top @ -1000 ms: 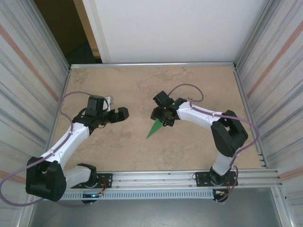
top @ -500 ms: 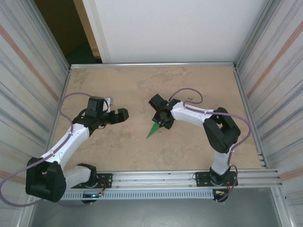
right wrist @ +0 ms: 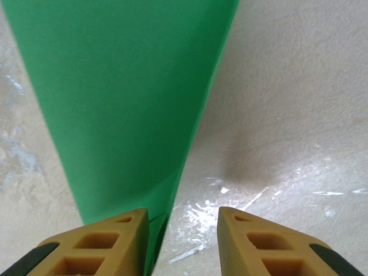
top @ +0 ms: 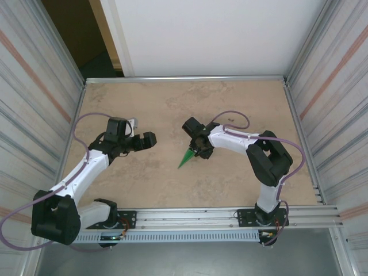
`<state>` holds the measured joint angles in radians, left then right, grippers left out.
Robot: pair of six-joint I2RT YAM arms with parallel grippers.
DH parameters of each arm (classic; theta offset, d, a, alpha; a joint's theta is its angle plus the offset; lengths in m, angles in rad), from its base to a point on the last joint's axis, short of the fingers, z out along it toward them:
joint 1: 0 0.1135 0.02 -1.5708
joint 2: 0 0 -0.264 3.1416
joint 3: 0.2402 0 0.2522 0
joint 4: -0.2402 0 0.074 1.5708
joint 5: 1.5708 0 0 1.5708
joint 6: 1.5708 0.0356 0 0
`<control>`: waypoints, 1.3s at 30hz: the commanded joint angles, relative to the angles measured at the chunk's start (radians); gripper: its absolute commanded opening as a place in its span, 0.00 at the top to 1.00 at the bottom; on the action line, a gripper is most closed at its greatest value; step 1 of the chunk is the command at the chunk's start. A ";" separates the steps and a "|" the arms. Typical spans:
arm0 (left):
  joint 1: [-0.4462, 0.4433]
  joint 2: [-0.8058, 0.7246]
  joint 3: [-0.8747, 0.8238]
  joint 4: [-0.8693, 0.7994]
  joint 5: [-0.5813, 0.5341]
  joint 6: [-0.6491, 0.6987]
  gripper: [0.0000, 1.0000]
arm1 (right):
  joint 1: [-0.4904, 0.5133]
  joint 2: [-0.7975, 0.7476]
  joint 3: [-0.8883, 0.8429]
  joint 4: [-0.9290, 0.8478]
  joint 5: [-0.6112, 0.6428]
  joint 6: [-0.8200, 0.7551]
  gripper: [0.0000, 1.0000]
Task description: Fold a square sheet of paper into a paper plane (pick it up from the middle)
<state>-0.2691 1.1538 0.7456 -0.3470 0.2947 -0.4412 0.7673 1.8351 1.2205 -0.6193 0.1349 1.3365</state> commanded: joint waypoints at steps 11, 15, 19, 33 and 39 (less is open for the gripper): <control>0.013 -0.010 -0.018 0.009 0.008 -0.044 0.01 | -0.010 -0.050 -0.026 -0.025 0.072 0.020 0.99; 0.039 -0.013 -0.037 0.027 0.042 -0.074 0.01 | -0.009 -0.092 -0.022 0.005 0.101 -0.064 1.00; 0.094 -0.020 -0.069 0.074 0.101 -0.121 0.01 | -0.004 -0.142 -0.016 0.095 0.076 -0.224 1.00; 0.174 -0.076 -0.136 0.183 0.161 -0.230 0.07 | -0.059 -0.104 -0.154 0.685 -0.457 -0.471 1.00; 0.167 -0.105 -0.140 0.172 0.151 -0.241 0.08 | -0.109 -0.046 -0.215 0.828 -0.551 -0.476 1.00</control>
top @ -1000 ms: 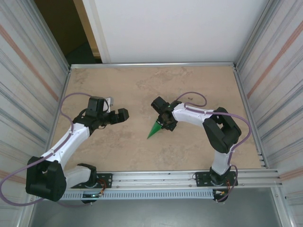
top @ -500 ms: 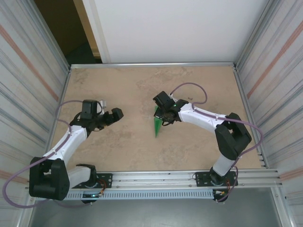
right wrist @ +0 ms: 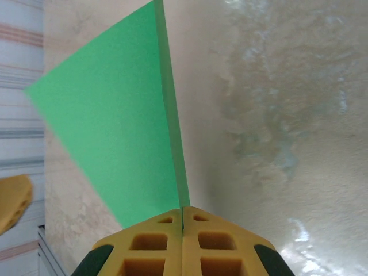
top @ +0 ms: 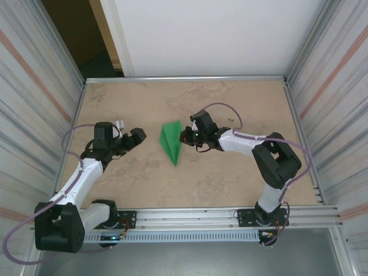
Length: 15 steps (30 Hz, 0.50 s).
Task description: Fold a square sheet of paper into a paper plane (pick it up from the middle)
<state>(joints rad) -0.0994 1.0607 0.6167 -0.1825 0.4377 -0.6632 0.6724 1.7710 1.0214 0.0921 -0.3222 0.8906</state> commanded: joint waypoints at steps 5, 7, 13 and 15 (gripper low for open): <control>-0.048 0.040 -0.008 0.024 0.012 -0.033 0.10 | -0.052 0.047 -0.066 0.165 -0.146 -0.034 1.00; -0.082 0.074 0.003 0.027 0.008 -0.033 0.11 | -0.065 0.055 -0.087 0.187 -0.149 -0.029 0.99; -0.150 0.207 0.053 0.047 0.077 -0.024 0.20 | -0.090 0.090 -0.119 0.208 -0.153 -0.033 0.98; -0.179 0.251 0.068 0.062 0.085 -0.034 0.22 | -0.095 0.103 -0.122 0.206 -0.155 -0.032 0.97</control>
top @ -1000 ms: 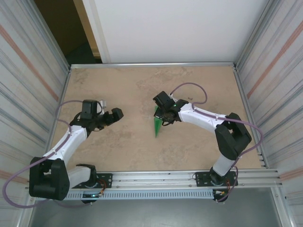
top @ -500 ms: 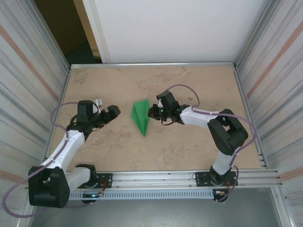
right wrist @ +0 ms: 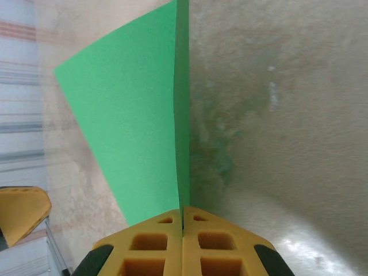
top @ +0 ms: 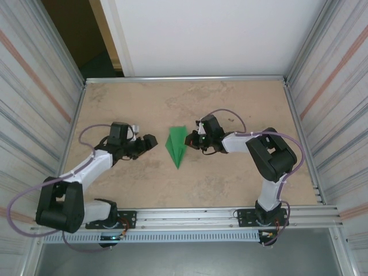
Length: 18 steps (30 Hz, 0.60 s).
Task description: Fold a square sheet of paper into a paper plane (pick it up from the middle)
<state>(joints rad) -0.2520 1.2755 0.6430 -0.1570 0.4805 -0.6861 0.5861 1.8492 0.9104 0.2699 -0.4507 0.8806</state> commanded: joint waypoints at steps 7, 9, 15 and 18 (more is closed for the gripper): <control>-0.110 0.193 0.101 0.095 0.040 -0.041 0.33 | -0.035 0.021 -0.047 0.023 -0.011 -0.023 0.95; -0.113 0.231 0.112 0.132 0.066 -0.055 0.36 | -0.041 0.021 -0.054 0.028 -0.017 -0.023 0.95; -0.133 0.330 0.169 0.198 0.127 -0.058 0.39 | -0.042 0.022 -0.054 0.031 -0.028 -0.024 0.94; -0.144 0.379 0.214 0.155 0.110 -0.035 0.43 | -0.042 0.022 -0.054 0.025 -0.027 -0.029 0.94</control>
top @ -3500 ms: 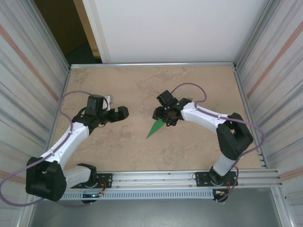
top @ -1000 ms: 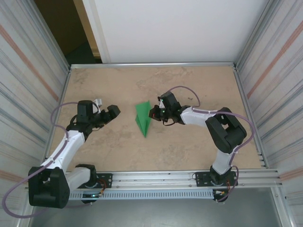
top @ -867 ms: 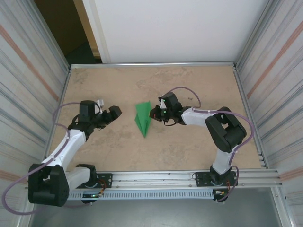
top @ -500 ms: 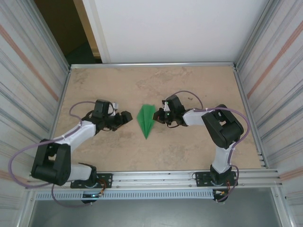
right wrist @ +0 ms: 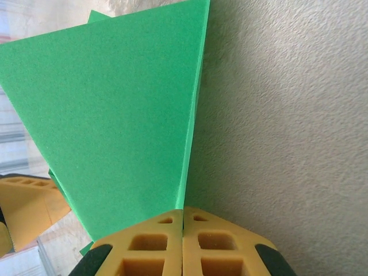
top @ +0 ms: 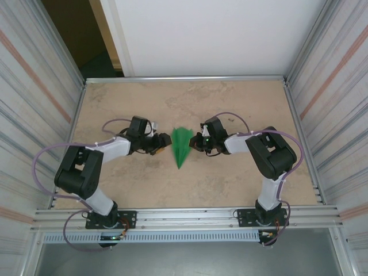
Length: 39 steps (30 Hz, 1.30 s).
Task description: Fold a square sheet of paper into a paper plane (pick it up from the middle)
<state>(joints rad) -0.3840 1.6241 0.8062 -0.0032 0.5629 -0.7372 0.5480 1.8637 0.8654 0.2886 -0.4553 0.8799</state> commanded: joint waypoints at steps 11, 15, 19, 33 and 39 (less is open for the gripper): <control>-0.019 0.167 0.176 -0.086 0.036 0.071 0.64 | -0.008 0.009 -0.010 -0.002 -0.021 -0.033 0.94; -0.019 0.181 0.192 -0.101 0.040 0.086 0.74 | -0.010 0.006 -0.009 -0.005 -0.018 -0.032 0.94; -0.019 0.176 0.191 -0.108 0.026 0.094 0.87 | -0.014 -0.020 -0.019 -0.008 -0.006 -0.030 0.95; -0.024 0.137 0.115 -0.074 -0.050 0.068 0.94 | -0.022 -0.080 -0.044 -0.087 0.077 -0.034 0.93; -0.024 0.132 0.091 -0.042 -0.059 0.049 0.94 | -0.019 -0.072 -0.036 -0.135 0.117 -0.030 0.93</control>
<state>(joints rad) -0.4015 1.7855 0.9123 -0.0689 0.5152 -0.6708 0.5297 1.8019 0.8318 0.1978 -0.3786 0.8593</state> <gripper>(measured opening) 0.063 0.067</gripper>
